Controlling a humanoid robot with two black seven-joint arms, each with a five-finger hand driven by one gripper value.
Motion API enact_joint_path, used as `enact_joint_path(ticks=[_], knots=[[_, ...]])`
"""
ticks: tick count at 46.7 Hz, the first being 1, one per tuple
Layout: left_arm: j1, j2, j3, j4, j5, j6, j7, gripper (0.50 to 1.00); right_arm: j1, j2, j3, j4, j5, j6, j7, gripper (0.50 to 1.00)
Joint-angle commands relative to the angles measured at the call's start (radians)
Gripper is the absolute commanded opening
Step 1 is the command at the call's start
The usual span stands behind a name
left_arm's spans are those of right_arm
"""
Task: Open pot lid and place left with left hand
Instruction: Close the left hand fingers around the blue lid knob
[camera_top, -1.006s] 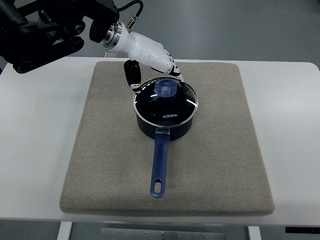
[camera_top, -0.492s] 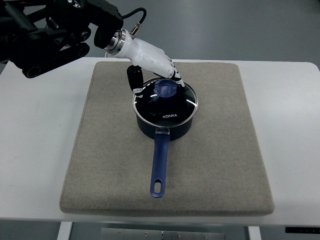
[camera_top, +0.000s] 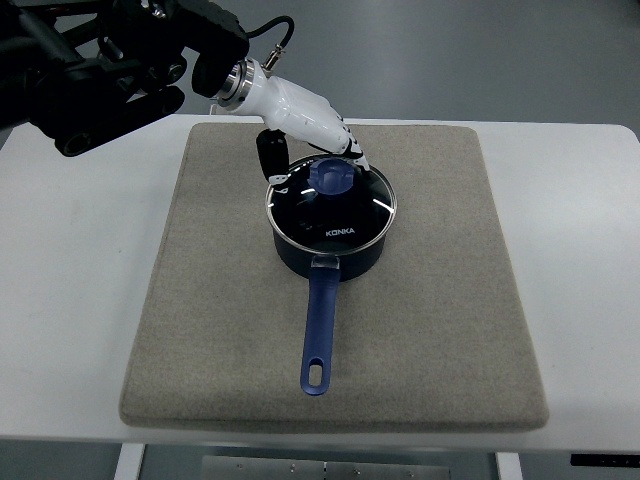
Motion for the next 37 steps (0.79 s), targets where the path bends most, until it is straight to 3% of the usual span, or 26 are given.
enact_joint_path(ticks=[1,37], knots=[[0.002,0.0,0.001,0.0,0.0,0.0,0.0,0.943,0.0,0.0,0.0,0.001,0.0,0.0,0.0,0.917],[0.02,-0.037,-0.002,0.044,-0.015,0.008,0.0,0.966,0.0,0.0,0.0,0.001,0.0,0.0,0.0,0.917]])
